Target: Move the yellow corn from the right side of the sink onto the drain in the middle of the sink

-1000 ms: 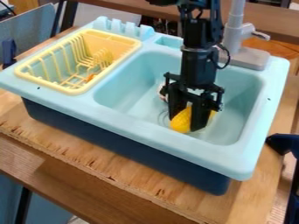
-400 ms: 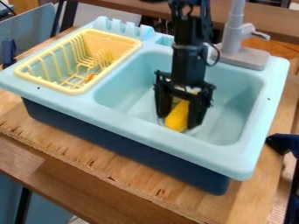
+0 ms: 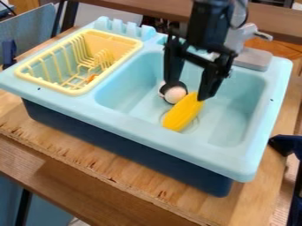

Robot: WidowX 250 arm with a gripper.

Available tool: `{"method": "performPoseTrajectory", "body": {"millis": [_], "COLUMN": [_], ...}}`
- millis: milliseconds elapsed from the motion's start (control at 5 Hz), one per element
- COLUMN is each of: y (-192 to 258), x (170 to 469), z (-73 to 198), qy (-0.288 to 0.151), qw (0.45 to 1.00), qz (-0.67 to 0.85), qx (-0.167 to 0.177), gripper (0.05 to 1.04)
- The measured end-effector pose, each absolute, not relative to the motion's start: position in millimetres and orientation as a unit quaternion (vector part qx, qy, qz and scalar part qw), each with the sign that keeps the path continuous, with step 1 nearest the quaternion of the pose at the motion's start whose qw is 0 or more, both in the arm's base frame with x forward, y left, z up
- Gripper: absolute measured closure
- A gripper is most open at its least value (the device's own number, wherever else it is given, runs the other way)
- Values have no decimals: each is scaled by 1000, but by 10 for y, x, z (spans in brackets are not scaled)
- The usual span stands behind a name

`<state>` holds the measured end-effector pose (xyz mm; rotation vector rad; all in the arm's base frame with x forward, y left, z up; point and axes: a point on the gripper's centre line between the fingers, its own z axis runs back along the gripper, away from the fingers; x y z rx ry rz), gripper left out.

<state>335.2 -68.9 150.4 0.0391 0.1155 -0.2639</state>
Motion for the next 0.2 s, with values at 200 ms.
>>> {"method": "performPoseTrajectory", "body": {"millis": [200], "y": [-714], "x": [3272], "z": [1750], "qy": [55], "qw": [989], "qz": [-130], "qx": [49], "gripper": [82]}}
